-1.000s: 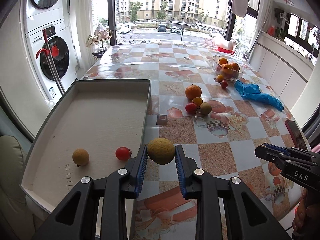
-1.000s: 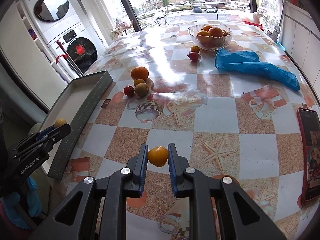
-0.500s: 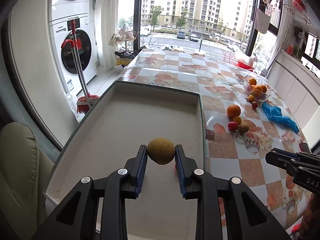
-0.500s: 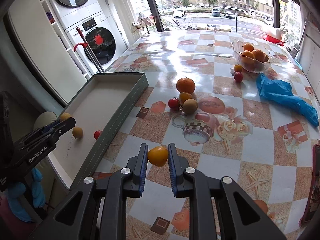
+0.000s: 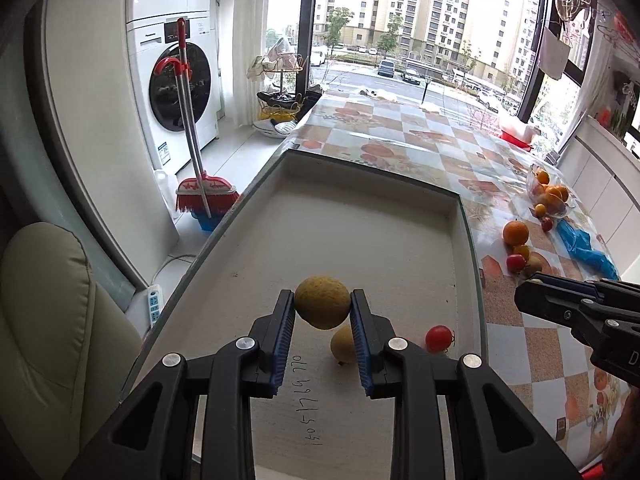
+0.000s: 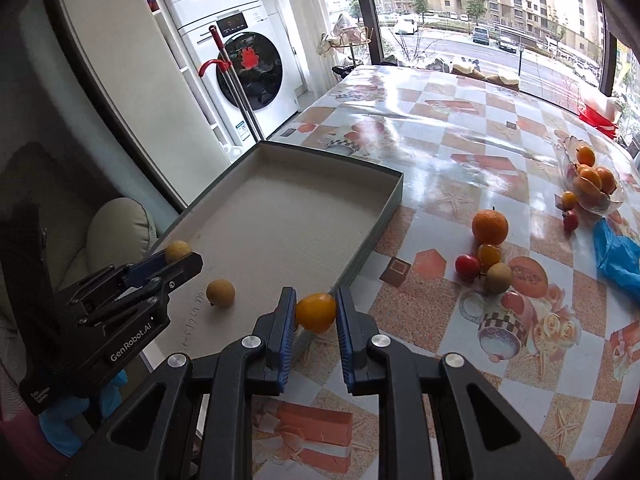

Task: Organize fruits
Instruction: 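Carry the brown fruit over the gray tray with the left tool while the right carries the yellow tomato, then open the right tool to drop the yellow tomato into the tray while the left tool releases the brown fruit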

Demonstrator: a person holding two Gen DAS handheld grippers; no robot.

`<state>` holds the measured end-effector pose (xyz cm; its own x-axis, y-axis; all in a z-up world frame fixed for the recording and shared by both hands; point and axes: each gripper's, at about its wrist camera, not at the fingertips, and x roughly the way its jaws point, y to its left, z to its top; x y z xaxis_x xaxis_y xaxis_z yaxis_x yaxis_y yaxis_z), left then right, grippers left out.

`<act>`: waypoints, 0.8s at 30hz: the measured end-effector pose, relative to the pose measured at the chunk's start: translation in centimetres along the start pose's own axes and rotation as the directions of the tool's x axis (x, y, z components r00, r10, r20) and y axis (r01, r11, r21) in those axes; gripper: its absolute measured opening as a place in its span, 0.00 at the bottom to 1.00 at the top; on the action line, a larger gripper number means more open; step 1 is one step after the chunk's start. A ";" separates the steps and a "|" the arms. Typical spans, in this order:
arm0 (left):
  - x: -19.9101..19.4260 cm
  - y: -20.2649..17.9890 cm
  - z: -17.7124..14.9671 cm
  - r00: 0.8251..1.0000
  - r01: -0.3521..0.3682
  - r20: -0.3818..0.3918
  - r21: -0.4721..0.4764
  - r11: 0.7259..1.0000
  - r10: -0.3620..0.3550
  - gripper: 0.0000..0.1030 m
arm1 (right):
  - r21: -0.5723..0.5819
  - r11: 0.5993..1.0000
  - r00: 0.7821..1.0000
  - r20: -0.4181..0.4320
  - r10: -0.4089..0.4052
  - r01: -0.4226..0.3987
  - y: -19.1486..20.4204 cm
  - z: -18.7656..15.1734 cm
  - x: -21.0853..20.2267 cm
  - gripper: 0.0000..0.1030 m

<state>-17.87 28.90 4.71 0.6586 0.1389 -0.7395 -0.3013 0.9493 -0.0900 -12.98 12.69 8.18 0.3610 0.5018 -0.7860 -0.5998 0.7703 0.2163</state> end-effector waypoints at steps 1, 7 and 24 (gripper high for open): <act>0.2 0.0 -0.1 1.000 -0.003 -0.004 -0.002 1.000 0.003 0.29 | -0.009 1.000 1.000 -0.004 0.004 -0.004 0.5 0.3 0.3 0.21; 0.9 0.5 -0.1 1.000 -0.014 -0.018 -0.002 1.000 0.014 0.29 | -0.037 0.999 0.999 -0.026 0.026 -0.027 2.1 1.5 2.2 0.21; 2.7 1.0 -0.8 0.997 -0.003 -0.071 0.001 1.000 0.003 0.29 | -0.033 0.999 0.995 -0.097 0.031 -0.034 2.8 2.4 5.9 0.21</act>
<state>-16.91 29.96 2.05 0.6073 0.1212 -0.7851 -0.3020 0.9493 -0.0871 -10.84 18.71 5.56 0.2714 0.4851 -0.8313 -0.6351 0.7392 0.2241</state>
